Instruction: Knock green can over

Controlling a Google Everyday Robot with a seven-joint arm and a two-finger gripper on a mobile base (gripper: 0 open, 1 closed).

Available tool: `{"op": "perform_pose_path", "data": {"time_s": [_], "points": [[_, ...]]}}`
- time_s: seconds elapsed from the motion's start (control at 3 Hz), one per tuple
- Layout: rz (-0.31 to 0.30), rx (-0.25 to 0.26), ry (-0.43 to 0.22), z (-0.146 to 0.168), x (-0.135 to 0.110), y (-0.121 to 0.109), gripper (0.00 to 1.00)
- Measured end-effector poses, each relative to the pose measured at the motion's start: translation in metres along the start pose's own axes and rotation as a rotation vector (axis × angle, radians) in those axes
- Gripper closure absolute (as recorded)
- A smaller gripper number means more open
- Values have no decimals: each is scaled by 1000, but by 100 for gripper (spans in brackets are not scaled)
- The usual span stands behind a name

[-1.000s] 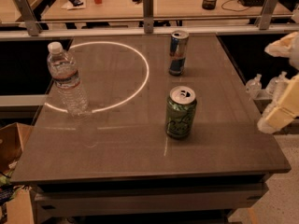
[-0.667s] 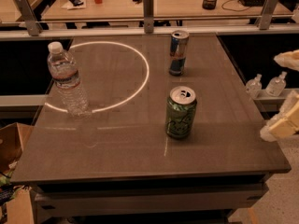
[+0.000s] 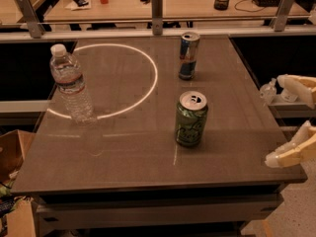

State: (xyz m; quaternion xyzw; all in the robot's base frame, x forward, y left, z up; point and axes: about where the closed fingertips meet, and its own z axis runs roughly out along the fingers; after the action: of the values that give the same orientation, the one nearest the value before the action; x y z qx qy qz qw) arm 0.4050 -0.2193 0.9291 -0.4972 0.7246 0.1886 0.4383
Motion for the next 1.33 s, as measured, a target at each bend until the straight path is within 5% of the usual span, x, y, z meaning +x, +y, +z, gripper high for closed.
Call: {"op": "perform_pose_path", "data": {"time_s": [0.33,0.67,1.33], "points": [[33,-72,-217,14,-29,26,0],[76,-102,-367,25,-53,45,0],[76,-75,-389,37,-49,52,0]]}}
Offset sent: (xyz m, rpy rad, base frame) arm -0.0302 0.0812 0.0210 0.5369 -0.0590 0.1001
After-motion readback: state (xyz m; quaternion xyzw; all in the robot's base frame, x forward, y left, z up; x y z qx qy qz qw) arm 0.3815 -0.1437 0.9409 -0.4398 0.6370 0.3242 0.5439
